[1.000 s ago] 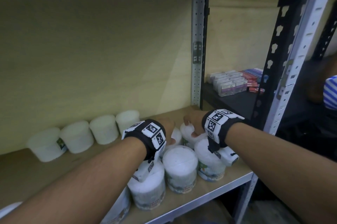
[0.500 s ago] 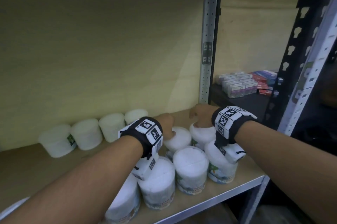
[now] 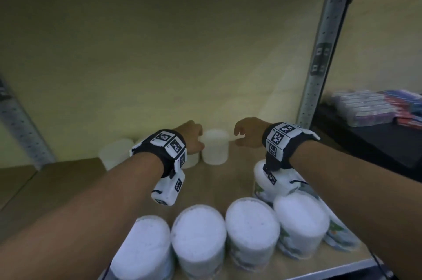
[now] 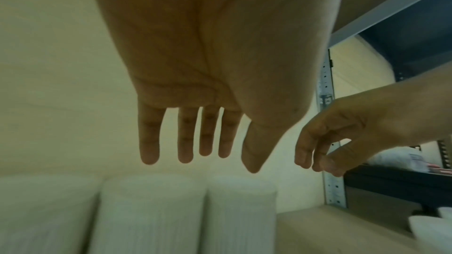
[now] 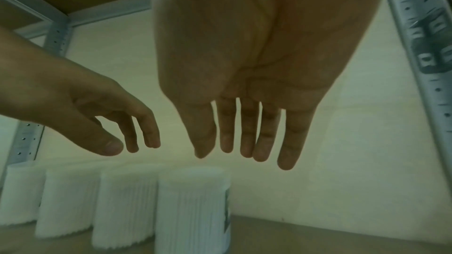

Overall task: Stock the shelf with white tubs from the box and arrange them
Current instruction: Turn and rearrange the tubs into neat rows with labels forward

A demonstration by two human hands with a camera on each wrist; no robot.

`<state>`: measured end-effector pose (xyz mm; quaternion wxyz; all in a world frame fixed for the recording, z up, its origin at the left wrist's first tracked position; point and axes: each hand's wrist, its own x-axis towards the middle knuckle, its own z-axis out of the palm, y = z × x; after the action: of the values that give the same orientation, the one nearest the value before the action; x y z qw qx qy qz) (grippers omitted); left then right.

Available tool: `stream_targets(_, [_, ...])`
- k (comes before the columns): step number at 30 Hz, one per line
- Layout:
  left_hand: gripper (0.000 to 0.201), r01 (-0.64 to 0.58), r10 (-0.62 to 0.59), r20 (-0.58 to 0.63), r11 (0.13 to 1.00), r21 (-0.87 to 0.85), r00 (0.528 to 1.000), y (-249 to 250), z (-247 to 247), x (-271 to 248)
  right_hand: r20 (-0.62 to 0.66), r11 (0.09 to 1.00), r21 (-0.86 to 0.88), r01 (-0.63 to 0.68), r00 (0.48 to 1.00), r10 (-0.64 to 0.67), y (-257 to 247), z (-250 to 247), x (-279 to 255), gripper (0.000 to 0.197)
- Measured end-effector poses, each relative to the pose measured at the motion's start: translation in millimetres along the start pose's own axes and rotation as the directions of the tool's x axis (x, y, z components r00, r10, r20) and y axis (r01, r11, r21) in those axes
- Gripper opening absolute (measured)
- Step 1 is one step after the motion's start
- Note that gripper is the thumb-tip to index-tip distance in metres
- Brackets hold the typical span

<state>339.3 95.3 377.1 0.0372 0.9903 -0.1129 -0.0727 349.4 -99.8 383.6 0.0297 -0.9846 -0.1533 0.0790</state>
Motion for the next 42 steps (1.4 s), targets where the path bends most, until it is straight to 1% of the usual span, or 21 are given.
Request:
stream_targets(6, [0.053,0.068,-0.069,-0.009,0.997,-0.024,0.998,-39.9,3.9,16.7,0.023,1.000,-0.003,-0.007,1.000,0.007,-28.9,3.8,42.2,0.046])
stream_targets(11, [0.053,0.073,-0.076,-0.052,0.995,-0.062,0.996,-51.6,7.2,31.2,0.019,0.999,-0.027,-0.025,0.999,0.025,-45.1,9.6,64.9,0.049])
stream_targets(14, [0.054,0.066,-0.069,-0.051,0.996,-0.060,0.996,-52.4,10.1,38.7,0.049,0.999,-0.042,-0.034,0.998,0.036,-48.2,13.2,75.0,0.054])
stream_targets(15, [0.053,0.068,-0.072,-0.044,0.995,-0.071,0.996,-52.9,11.9,41.6,0.060,0.998,-0.051,-0.035,0.997,0.038,-48.8,14.1,77.7,0.056])
stream_targets(16, [0.047,0.076,-0.078,-0.028,0.994,-0.077,0.997,-52.9,14.1,44.4,0.067,0.998,-0.056,-0.035,0.997,0.039,-49.3,14.5,79.7,0.056])
stream_targets(18, [0.027,0.086,-0.087,-0.009,0.994,-0.069,0.996,-53.5,18.5,49.7,0.064,0.997,-0.067,-0.036,0.997,0.040,-50.6,14.6,82.4,0.057])
stream_targets(19, [0.025,0.073,-0.076,-0.036,0.994,-0.082,0.996,-54.7,21.3,51.8,0.060,0.997,-0.072,-0.036,0.997,0.040,-50.9,14.6,83.5,0.057])
stream_targets(21, [0.041,0.077,-0.080,-0.048,0.995,-0.065,0.996,-54.7,21.9,51.3,0.057,0.997,-0.072,-0.037,0.998,0.041,-50.5,15.1,84.8,0.056])
stream_targets(22, [0.037,0.085,-0.089,-0.049,0.993,-0.078,0.995,-54.9,21.1,51.0,0.055,0.997,-0.071,-0.036,0.998,0.039,-50.3,15.4,85.1,0.056])
stream_targets(23, [0.023,0.088,-0.090,-0.027,0.994,-0.064,0.996,-54.4,20.1,50.2,0.050,0.997,-0.074,-0.032,0.998,0.036,-49.5,15.7,85.2,0.056])
stream_targets(24, [0.022,0.092,-0.093,-0.016,0.994,-0.056,0.996,-53.8,19.8,48.6,0.045,0.996,-0.079,-0.027,0.998,0.031,-49.5,15.9,84.9,0.056])
stream_targets(25, [0.039,0.090,-0.090,-0.015,0.996,-0.025,0.996,-53.8,20.0,47.7,0.046,0.996,-0.086,-0.024,0.999,0.028,-49.4,16.2,85.0,0.056])
stream_targets(26, [0.048,0.085,-0.086,-0.031,0.996,-0.015,0.996,-53.4,21.2,45.9,0.050,0.996,-0.088,-0.020,0.998,0.025,-49.5,16.3,84.7,0.056])
stream_targets(27, [0.051,0.078,-0.079,-0.051,0.997,-0.023,0.996,-54.1,23.0,45.8,0.058,0.995,-0.094,-0.019,0.998,0.025,-49.5,16.4,84.6,0.056])
stream_targets(30, [0.052,0.057,-0.060,-0.073,0.997,-0.042,0.996,-54.8,26.1,45.0,0.068,0.994,-0.111,0.008,0.998,0.000,-49.8,14.2,83.6,0.053])
stream_targets(34, [0.052,0.037,-0.040,-0.069,0.998,-0.045,0.997,-54.9,26.5,42.5,0.140,0.992,-0.109,0.060,0.989,-0.045,-49.5,7.6,81.2,0.053])
stream_targets(36, [0.053,0.036,-0.039,-0.068,0.998,-0.051,0.997,-55.7,28.1,43.0,0.156,0.993,-0.093,0.078,0.986,-0.063,-49.6,6.0,83.1,0.053])
stream_targets(38, [0.054,0.034,-0.038,-0.074,0.998,-0.053,0.997,-57.5,30.6,44.5,0.123,0.995,-0.073,0.070,0.991,-0.061,-50.9,6.4,85.8,0.053])
stream_targets(40, [0.054,0.027,-0.031,-0.087,0.998,-0.051,0.996,-58.0,32.8,44.6,0.071,0.999,-0.042,0.024,0.997,-0.021,-52.4,8.3,86.4,0.055])
stream_targets(42, [0.052,0.022,-0.027,-0.098,0.998,-0.050,0.995,-57.9,34.8,44.7,0.058,0.999,-0.032,-0.024,0.998,0.026,-53.6,11.8,85.6,0.065])
